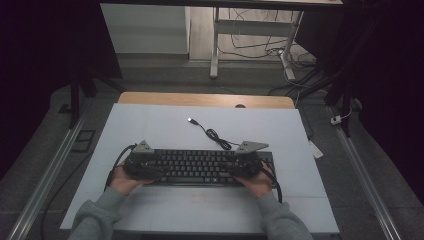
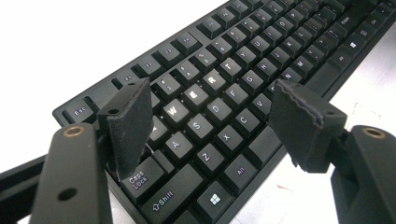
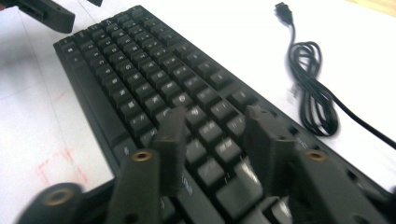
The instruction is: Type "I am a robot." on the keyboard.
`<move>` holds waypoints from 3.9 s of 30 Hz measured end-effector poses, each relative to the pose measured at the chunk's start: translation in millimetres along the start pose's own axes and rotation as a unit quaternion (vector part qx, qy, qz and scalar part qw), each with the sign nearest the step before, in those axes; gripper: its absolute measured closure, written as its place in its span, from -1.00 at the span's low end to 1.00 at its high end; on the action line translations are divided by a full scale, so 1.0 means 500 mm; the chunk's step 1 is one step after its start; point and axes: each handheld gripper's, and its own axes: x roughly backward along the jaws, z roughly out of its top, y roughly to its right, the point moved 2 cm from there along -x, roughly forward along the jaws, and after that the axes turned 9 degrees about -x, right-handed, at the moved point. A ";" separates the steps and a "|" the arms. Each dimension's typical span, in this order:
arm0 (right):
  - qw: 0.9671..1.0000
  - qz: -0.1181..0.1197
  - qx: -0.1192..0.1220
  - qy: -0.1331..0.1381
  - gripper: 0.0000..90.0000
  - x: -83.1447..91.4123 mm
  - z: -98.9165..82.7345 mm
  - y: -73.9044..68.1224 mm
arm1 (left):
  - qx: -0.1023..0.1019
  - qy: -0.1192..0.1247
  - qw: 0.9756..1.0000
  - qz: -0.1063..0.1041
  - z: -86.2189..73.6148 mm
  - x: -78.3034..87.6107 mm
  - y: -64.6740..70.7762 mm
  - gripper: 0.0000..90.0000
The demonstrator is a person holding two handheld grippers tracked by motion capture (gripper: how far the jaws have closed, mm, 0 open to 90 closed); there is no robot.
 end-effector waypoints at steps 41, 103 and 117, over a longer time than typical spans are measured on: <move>1.000 -0.011 0.009 0.005 0.06 0.034 -0.031 0.007 | -0.019 0.026 0.999 -0.010 0.046 -0.047 0.004 0.75; 1.000 -0.025 0.004 0.004 0.04 0.038 -0.033 0.017 | 0.018 0.037 0.999 0.018 0.018 -0.007 -0.008 -0.08; 1.000 -0.028 0.003 0.008 0.04 0.044 -0.033 0.023 | 0.025 0.033 0.999 0.002 -0.030 0.031 -0.008 -0.25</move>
